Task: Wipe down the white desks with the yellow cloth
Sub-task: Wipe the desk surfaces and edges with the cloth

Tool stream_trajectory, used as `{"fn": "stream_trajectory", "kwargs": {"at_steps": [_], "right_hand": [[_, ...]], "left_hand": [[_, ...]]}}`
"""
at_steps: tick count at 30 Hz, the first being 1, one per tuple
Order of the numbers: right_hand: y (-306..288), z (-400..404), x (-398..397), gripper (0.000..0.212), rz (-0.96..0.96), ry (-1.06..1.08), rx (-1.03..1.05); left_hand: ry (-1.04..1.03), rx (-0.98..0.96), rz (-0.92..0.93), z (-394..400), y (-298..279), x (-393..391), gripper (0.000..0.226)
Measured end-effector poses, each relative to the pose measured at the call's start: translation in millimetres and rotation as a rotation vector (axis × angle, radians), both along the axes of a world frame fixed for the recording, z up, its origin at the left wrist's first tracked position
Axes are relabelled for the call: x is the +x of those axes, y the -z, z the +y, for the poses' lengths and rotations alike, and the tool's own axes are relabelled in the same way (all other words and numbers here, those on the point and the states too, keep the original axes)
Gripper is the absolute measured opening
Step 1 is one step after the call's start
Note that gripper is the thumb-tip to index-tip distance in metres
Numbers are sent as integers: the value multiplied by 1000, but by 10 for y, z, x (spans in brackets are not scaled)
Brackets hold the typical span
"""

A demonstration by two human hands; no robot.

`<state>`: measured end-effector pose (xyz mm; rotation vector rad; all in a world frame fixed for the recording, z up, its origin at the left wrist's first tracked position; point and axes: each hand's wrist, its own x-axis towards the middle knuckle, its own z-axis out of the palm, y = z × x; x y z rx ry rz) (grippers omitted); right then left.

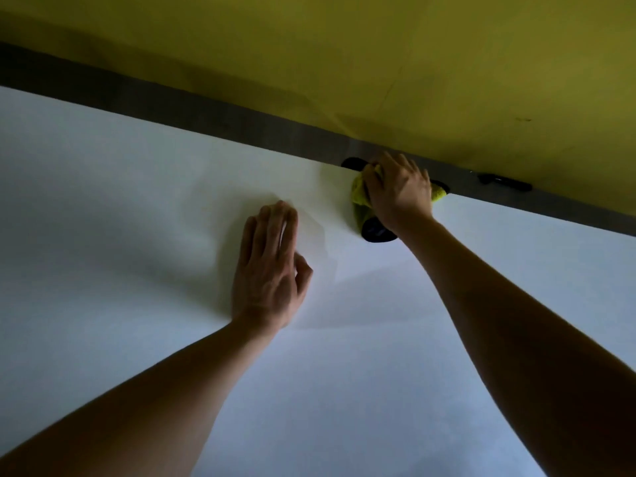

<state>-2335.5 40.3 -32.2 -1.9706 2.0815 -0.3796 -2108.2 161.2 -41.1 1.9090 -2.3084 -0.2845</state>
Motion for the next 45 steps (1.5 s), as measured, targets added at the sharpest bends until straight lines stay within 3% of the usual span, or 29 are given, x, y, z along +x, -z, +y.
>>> {"fn": "stream_trajectory", "kwargs": {"at_steps": [4, 8, 11, 19, 23, 27, 34, 37, 41, 45], "right_hand": [[-23, -154, 353, 40, 7, -81, 70], [-49, -422, 1068, 33, -22, -240, 110], [-40, -487, 1170, 30, -60, -290, 115], [-77, 88, -695, 28, -69, -61, 122], [-59, 174, -1002, 31, -58, -5, 84], [-53, 98, -634, 34, -39, 9, 63], [-57, -346, 897, 28, -85, -163, 73], [-53, -411, 1031, 28, -89, -193, 86], [-28, -245, 562, 31, -94, -101, 69], [-30, 79, -444, 42, -68, 76, 76]], "left_hand": [[-13, -17, 22, 1, 6, -44, 67], [-19, 3, 2, -9, -24, -32, 69], [-27, -6, 12, -19, -30, -22, 69], [-24, -32, 37, -4, -56, -30, 67], [-27, -50, 27, -8, -49, -52, 69], [-24, -72, 27, -8, -26, -50, 68], [-29, -90, 15, -12, 23, -32, 67], [-32, -70, -2, -14, 15, -23, 67], [-30, -88, 30, 3, -4, -30, 67], [-18, -86, 32, 9, 22, -16, 67]]}}
